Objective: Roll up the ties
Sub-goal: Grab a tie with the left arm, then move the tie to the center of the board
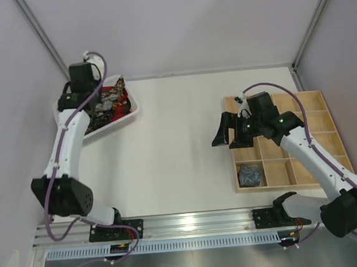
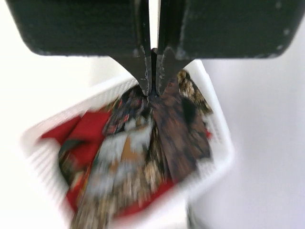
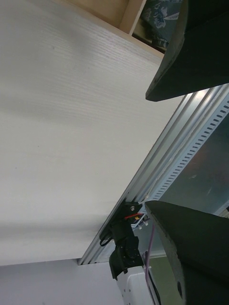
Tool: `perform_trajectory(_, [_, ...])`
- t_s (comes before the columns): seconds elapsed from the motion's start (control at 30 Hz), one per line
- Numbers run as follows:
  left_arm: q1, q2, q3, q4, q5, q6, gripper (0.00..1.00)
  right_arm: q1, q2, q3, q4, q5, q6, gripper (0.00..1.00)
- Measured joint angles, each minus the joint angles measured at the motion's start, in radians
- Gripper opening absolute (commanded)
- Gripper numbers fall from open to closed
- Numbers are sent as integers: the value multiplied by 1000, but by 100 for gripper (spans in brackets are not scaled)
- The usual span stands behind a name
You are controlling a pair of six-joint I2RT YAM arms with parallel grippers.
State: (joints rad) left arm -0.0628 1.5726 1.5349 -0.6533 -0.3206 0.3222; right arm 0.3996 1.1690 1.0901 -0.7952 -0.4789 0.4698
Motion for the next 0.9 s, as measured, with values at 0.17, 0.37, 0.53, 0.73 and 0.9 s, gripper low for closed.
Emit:
perform_trajectory(0.17, [3, -258, 151, 34, 148, -159, 1, 0, 6, 22, 5, 0, 0, 92])
perform_trajectory(0.37, [3, -621, 206, 217, 318, -309, 1, 0, 7, 29, 8, 0, 0, 92])
perform_trajectory(0.53, [3, -798, 298, 344, 384, -374, 1, 3, 16, 59, 7, -2, 0, 92])
perform_trajectory(0.73, [3, -806, 549, 336, 407, -392, 1, 28, 48, 128, 17, -2, 8, 91])
perform_trajectory(0.9, [-16, -801, 712, 322, 392, -356, 0, 53, 56, 152, 24, -2, 25, 91])
